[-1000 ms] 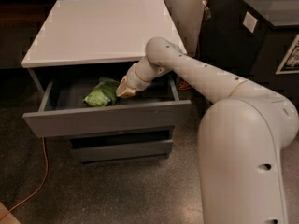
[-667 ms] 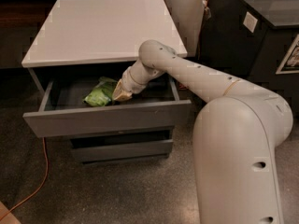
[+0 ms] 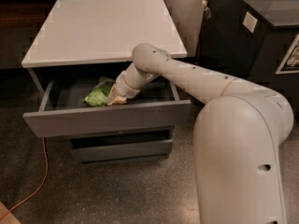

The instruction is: Pick green rice chip bag from top drawer and place on counter

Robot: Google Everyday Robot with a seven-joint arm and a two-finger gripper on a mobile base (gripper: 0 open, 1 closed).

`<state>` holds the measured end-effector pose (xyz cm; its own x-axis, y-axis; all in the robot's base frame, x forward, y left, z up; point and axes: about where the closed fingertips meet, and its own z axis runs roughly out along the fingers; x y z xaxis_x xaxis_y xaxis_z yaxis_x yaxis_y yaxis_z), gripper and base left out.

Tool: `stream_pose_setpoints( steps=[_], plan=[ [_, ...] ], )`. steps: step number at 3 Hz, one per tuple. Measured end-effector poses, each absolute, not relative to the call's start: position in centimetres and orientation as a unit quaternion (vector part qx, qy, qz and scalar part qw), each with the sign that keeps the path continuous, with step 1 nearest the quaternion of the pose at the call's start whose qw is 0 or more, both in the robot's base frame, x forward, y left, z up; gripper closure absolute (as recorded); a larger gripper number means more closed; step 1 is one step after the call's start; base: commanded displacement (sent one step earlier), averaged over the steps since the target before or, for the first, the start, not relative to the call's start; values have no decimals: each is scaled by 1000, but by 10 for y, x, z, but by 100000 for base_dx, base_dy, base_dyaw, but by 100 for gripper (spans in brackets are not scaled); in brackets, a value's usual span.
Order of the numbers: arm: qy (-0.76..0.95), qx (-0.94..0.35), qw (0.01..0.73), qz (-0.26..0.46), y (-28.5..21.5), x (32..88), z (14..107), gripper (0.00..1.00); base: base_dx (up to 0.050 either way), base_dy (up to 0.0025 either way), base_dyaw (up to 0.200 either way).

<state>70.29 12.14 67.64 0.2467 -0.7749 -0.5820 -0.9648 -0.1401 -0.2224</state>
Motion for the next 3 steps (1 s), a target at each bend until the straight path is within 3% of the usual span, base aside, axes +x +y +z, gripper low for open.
stream_pose_setpoints(
  steps=[3],
  plan=[
    [579, -741, 274, 201, 143, 663, 673, 100, 0, 0, 0]
  ],
)
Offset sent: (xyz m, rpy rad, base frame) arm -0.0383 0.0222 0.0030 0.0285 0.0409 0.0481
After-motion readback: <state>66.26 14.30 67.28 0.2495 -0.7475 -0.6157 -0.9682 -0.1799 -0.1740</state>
